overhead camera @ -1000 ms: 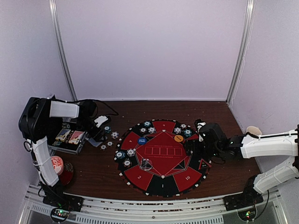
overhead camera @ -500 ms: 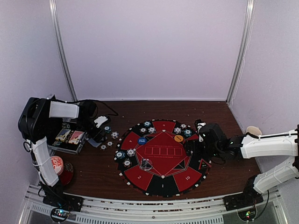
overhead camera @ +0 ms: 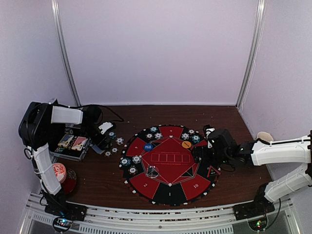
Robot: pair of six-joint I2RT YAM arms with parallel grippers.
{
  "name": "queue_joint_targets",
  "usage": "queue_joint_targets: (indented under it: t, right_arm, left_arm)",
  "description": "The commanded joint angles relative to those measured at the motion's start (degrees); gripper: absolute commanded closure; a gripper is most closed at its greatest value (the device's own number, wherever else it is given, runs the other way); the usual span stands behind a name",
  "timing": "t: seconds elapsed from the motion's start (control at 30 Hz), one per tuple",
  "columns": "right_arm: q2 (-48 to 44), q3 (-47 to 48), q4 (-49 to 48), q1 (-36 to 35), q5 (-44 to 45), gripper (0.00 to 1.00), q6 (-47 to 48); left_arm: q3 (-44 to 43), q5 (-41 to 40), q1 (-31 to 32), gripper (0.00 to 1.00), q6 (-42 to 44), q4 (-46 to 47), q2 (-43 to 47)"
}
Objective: Distribute texas hold em gaming equipment
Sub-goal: Pick up the poker card from the center of the board.
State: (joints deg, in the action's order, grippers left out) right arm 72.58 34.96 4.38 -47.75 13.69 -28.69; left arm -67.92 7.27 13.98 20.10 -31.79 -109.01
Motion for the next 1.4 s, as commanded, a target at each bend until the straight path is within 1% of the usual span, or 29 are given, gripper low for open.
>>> queue_joint_targets:
  t: [0.0, 0.13, 0.2, 0.27, 0.47, 0.67, 0.93, 1.07, 1.27, 1.37]
  right_arm:
    - [-1.5, -0.8, -0.8, 0.0, 0.2, 0.0, -0.4]
    - [-1.3, -0.8, -0.8, 0.0, 0.2, 0.0, -0.3]
    - [-1.1, -0.7, -0.9, 0.0, 0.2, 0.0, -0.3]
    - [-0.9, -0.8, -0.8, 0.0, 0.2, 0.0, -0.3]
    - [-0.5, -0.5, -1.2, 0.0, 0.0, 0.0, -0.6]
    - [-0.9, 0.7, -1.9, -0.2, -2.7, 0.0, -1.4]
    - [0.0, 5.3, -1.9, -1.2, -6.7, 0.0, -1.9]
    - [2.9, 8.7, -3.2, -1.3, -10.2, 0.0, -3.2]
    - [10.8, 15.9, -4.5, -2.3, -15.2, 0.0, -5.3]
    - [15.0, 19.3, -6.7, -2.9, -18.2, 0.0, -7.5]
  left_arm:
    - [3.6, -3.6, -0.1, 0.26, 1.4, -5.8, -2.3]
    - [4.0, -4.0, -0.1, 0.33, 1.1, -5.0, -2.9]
    - [3.9, -4.1, -0.1, 0.39, 0.9, -4.8, -3.1]
    - [3.5, -4.2, -0.1, 0.42, 0.8, -4.6, -3.2]
    - [1.5, -3.9, -0.1, 0.42, 0.8, -3.8, -1.2]
    - [-0.3, -2.2, -0.1, 0.42, 1.4, -3.6, 1.5]
    - [-0.7, 0.2, -0.1, 0.43, 2.0, -3.6, 3.5]
    - [-1.2, 0.6, -0.1, 0.42, 2.1, -3.7, 4.0]
    - [-2.2, 1.0, -0.1, 0.43, 2.4, -3.7, 5.1]
    - [-3.1, 1.3, -0.1, 0.43, 2.7, -4.3, 5.4]
